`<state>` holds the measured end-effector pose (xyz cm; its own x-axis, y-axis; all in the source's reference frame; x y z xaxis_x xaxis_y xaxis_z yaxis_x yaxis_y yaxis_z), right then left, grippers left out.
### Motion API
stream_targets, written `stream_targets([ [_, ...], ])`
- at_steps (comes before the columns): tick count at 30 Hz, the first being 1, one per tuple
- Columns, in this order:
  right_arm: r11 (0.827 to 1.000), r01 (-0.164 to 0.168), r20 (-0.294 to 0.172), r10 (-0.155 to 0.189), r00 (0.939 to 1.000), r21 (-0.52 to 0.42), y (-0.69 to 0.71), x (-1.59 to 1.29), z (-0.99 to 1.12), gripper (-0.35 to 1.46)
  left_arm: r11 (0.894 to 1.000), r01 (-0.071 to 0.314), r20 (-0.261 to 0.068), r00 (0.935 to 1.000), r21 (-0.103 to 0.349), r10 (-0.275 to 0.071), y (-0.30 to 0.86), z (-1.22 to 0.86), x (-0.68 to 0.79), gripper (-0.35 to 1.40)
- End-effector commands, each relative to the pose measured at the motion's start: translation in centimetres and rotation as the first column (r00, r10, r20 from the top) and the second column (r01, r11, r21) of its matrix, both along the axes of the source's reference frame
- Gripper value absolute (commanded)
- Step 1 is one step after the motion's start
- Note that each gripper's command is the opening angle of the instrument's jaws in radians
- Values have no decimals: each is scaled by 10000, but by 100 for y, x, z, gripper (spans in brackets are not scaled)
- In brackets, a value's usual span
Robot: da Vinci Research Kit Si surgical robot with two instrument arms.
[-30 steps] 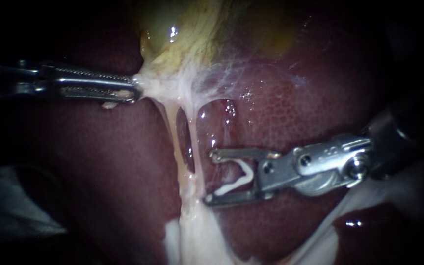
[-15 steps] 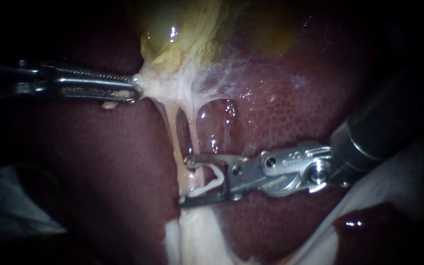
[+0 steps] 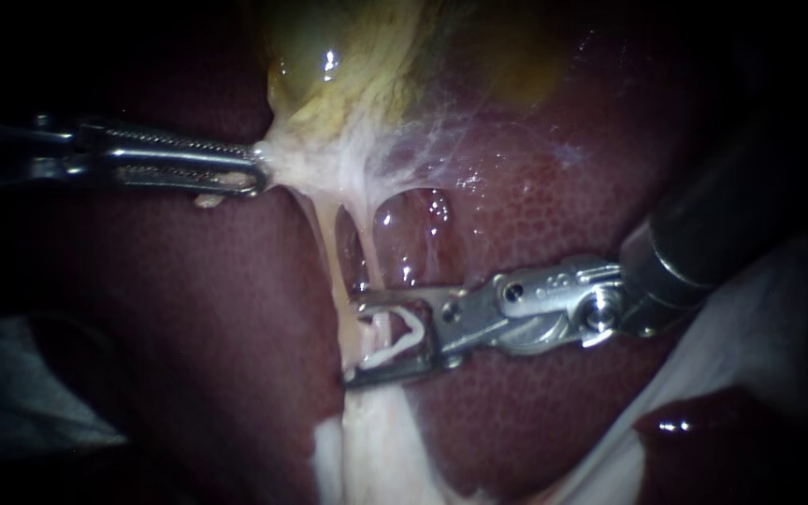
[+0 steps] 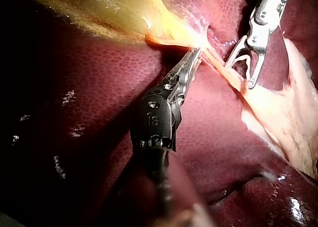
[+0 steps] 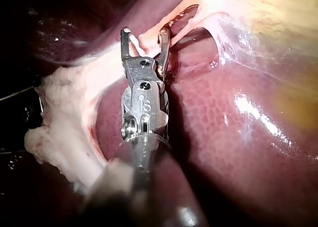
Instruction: Clipping first clip left tube
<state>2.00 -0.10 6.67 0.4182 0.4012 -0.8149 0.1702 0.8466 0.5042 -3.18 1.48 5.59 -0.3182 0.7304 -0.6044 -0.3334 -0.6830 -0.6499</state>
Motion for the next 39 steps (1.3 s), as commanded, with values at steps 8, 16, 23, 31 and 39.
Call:
stream_targets([
  [8,9984,389,-905,-351,9953,405,2,21,0,45,10000,4,-2,10000,1,-4,0,0,0,-35],
  [16,9948,785,-1559,-675,9855,655,-9,28,-17,45,10000,7,-4,10000,1,-7,0,0,-1,-35],
  [23,9910,963,-1601,-807,9838,926,-19,29,-31,38,10000,7,-4,10000,1,-7,0,0,-1,-35],
  [31,9907,998,-1620,-840,9832,923,-22,23,-33,13,10000,6,-4,10000,1,-6,0,0,-1,-35],
  [39,9906,1013,-1629,-854,9829,922,-22,21,-33,-12,10000,5,-3,10000,1,-5,0,0,-1,-35],
])
